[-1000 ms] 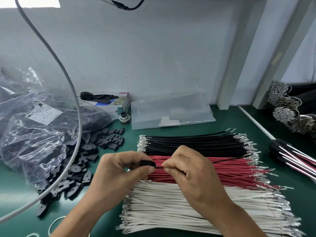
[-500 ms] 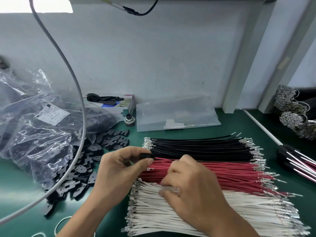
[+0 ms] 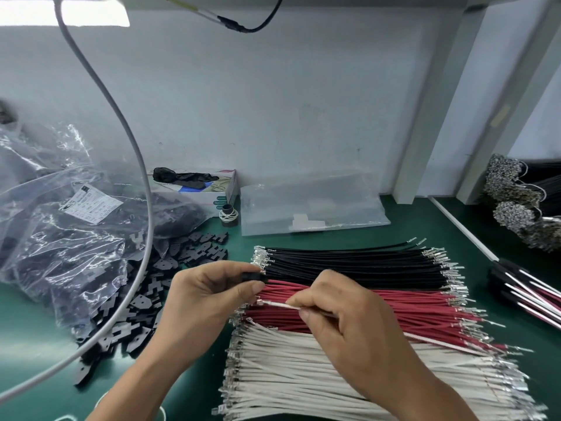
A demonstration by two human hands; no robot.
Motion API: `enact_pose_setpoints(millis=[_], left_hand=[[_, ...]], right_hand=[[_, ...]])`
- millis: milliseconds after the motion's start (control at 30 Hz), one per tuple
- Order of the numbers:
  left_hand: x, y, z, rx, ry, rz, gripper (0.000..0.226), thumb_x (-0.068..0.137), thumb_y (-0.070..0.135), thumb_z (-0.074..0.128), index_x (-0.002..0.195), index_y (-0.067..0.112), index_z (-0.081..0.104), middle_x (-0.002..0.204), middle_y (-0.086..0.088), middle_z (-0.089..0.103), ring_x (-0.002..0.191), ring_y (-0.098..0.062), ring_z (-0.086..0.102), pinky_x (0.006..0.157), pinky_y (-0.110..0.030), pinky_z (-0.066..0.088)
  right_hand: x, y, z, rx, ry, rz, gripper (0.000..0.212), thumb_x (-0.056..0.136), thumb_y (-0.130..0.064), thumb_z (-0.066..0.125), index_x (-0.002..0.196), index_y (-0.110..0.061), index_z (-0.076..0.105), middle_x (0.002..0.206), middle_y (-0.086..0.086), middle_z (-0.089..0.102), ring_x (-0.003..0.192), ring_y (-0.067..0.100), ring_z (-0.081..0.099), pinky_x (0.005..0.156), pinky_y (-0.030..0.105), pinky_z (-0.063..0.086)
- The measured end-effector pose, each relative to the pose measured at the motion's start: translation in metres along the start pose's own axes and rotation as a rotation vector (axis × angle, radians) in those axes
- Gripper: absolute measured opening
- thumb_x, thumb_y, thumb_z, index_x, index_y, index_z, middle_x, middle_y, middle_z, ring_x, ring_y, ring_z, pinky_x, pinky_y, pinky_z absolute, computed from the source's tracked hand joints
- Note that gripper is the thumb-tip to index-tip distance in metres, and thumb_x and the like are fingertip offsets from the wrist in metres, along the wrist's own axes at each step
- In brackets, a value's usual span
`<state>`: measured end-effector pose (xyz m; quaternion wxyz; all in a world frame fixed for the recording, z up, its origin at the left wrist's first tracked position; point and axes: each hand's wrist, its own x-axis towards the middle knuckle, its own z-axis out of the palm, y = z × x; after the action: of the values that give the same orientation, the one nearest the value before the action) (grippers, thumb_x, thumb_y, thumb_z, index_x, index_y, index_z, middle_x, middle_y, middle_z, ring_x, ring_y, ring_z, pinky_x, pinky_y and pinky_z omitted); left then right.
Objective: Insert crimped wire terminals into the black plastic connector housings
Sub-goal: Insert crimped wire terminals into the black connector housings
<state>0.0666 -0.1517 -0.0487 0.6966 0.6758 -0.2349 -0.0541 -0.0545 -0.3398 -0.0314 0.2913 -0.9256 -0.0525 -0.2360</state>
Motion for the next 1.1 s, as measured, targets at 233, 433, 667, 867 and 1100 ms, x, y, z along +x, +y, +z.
enact_pose_setpoints(millis=[233,433,667,867,1100], left_hand=[[0.000,0.002,-0.002,-0.106,-0.042,-0.065,0.029,0.062,0.016,0.088,0.091,0.013,0.084,0.082,-0.017,0.078,0.066,-0.022,0.073,0.067,-0.021,0.059],[-0.003,0.005,0.002,-0.116,-0.088,-0.071,0.030,0.062,0.015,0.088,0.091,0.011,0.083,0.075,-0.020,0.075,0.063,-0.022,0.072,0.066,-0.023,0.059],[-0.004,0.008,0.003,-0.119,-0.092,-0.078,0.029,0.060,0.014,0.088,0.089,0.010,0.083,0.075,-0.020,0.076,0.063,-0.023,0.073,0.065,-0.023,0.060],[-0.007,0.005,0.006,-0.076,-0.139,-0.064,0.027,0.062,0.010,0.088,0.089,0.009,0.084,0.079,-0.024,0.076,0.063,-0.022,0.072,0.063,-0.023,0.060],[-0.007,0.004,0.009,-0.025,-0.162,-0.017,0.025,0.063,0.011,0.088,0.087,0.011,0.084,0.077,-0.021,0.076,0.064,-0.024,0.070,0.065,-0.026,0.060]], right_hand=[[0.001,0.002,-0.005,-0.035,0.243,0.003,0.007,0.089,-0.032,0.068,0.085,-0.031,0.073,0.084,-0.017,0.057,0.073,0.004,0.059,0.059,0.025,0.050],[0.000,0.000,0.004,-0.093,0.326,-0.024,0.004,0.089,-0.030,0.070,0.086,-0.028,0.073,0.085,-0.016,0.056,0.073,0.002,0.057,0.060,0.021,0.048],[0.001,0.003,0.004,-0.092,0.328,-0.050,0.007,0.089,-0.028,0.072,0.084,-0.025,0.075,0.083,-0.015,0.058,0.071,0.004,0.057,0.059,0.018,0.046],[0.001,0.001,0.011,-0.096,0.317,-0.043,0.009,0.089,-0.027,0.071,0.082,-0.023,0.074,0.081,-0.014,0.055,0.068,0.004,0.054,0.057,0.017,0.043],[0.002,0.001,0.010,-0.015,0.232,-0.028,0.009,0.090,-0.031,0.068,0.086,-0.025,0.074,0.084,-0.016,0.055,0.073,0.006,0.057,0.059,0.022,0.048]])
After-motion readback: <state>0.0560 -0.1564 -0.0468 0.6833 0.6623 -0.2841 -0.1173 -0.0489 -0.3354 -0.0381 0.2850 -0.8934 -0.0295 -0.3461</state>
